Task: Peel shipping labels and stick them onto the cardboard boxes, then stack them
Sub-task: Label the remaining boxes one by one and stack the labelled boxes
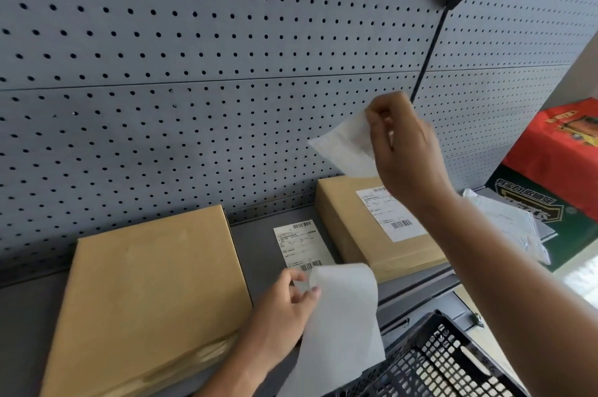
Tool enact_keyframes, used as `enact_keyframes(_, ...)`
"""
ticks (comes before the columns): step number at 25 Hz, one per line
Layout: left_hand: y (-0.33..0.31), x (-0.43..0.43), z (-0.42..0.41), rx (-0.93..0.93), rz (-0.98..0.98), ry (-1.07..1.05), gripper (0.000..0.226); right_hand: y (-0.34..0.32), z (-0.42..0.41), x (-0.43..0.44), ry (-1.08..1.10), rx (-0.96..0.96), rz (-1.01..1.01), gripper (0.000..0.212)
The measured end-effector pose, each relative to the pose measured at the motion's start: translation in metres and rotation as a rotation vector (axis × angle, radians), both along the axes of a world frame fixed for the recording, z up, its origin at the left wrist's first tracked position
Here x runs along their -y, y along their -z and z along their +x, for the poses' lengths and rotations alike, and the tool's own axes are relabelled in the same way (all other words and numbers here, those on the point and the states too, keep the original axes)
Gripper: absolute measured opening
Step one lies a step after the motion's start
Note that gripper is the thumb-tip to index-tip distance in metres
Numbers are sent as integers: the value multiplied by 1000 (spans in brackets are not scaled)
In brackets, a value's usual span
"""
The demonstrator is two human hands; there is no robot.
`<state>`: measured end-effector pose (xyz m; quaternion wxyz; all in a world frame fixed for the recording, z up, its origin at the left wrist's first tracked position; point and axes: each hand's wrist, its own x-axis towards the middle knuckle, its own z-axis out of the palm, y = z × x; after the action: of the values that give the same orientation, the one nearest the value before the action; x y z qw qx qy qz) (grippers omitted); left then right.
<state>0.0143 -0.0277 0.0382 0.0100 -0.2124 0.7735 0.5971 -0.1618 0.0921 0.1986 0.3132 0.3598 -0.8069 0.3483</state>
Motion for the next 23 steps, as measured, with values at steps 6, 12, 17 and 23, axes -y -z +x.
enact_keyframes(6,-62,23,11,-306,408,-247,42,32,64,7,-183,-58,-14,11)
enact_keyframes(12,-94,61,35,-363,710,-320,43,59,116,30,-463,-133,170,6)
enact_keyframes(17,-86,79,57,-316,579,-443,24,77,134,51,-634,-103,310,10)
enact_keyframes(23,-76,106,93,-310,412,-566,17,86,143,77,-611,654,-18,18)
